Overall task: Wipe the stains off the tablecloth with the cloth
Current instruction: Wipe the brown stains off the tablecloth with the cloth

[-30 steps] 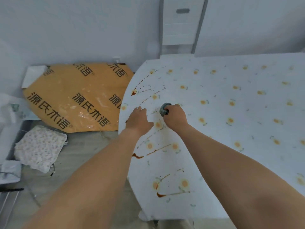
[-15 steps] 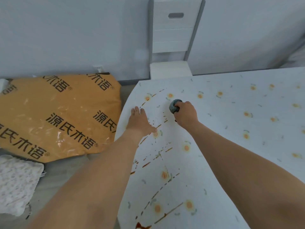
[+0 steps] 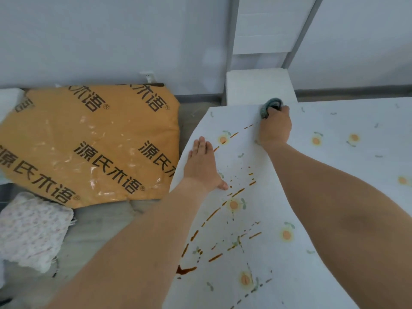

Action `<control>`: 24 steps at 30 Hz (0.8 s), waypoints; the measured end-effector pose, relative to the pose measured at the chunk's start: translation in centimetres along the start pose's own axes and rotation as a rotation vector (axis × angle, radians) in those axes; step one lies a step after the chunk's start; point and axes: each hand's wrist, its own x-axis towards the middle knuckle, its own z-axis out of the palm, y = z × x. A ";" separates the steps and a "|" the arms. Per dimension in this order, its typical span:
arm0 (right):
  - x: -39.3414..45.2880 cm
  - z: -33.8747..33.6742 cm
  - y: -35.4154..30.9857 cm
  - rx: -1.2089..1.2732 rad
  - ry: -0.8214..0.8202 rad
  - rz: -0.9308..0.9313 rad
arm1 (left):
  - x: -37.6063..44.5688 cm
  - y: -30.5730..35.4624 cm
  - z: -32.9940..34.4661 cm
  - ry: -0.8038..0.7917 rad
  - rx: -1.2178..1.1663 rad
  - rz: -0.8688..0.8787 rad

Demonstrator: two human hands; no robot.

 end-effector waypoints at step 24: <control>-8.5 -0.4 2.6 -0.155 -0.204 -0.645 | -5.9 -1.3 1.7 0.039 0.051 -0.031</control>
